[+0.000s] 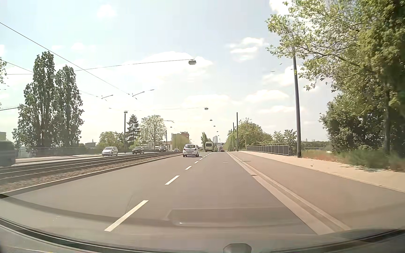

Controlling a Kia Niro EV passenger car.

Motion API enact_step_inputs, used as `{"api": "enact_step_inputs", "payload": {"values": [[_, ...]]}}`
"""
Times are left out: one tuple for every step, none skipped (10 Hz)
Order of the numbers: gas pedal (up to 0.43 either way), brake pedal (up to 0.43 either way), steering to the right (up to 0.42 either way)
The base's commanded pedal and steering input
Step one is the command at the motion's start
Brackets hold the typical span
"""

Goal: Follow the waypoints while adhering to traffic rules and regulations

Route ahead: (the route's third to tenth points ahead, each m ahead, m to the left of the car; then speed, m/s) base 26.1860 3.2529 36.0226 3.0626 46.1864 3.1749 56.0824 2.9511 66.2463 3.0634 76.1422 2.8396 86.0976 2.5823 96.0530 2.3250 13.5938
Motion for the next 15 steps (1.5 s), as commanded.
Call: {"api": "enact_step_inputs", "payload": {"values": [[0.130,0.030,0.005],[0.130,0.030,0.005],[0.130,0.030,0.005],[0.130,0.030,0.005],[0.130,0.030,0.005],[0.130,0.030,0.004],[0.130,0.030,0.003],[0.130,0.030,0.002],[0.130,0.030,0.002],[0.130,0.030,0.002],[0.130,0.030,0.002],[0.130,0.030,0.002],[0.130,0.030,0.002],[0.130,0.030,0.002],[0.130,0.030,0.001]]}}
